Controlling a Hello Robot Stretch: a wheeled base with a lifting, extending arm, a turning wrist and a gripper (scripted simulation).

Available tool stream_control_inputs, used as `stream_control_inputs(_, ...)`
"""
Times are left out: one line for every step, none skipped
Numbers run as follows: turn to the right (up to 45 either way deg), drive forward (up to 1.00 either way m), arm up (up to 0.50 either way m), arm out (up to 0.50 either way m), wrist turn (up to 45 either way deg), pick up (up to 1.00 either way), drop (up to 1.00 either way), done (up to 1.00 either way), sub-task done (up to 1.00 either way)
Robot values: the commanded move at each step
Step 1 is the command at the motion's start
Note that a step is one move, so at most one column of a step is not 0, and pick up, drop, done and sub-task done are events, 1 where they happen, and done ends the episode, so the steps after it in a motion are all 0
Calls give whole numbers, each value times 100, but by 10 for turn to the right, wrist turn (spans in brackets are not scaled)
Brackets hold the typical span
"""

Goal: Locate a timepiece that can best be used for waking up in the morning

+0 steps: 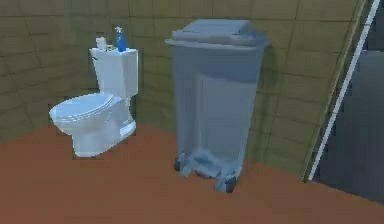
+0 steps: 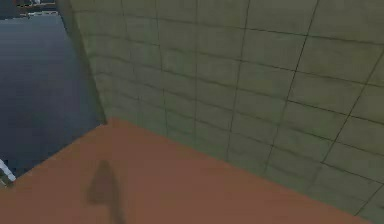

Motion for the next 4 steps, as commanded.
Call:
stream_control_inputs(450, 0, 0, 0, 0, 0, 0, 0, 0)
stream_control_inputs(60, 0, 0, 0, 0, 0, 0, 0, 0)
stream_control_inputs(0, 100, 0, 0, 0, 0, 0, 0, 0)
stream_control_inputs(30, 0, 0, 0, 0, 0, 0, 0, 0)
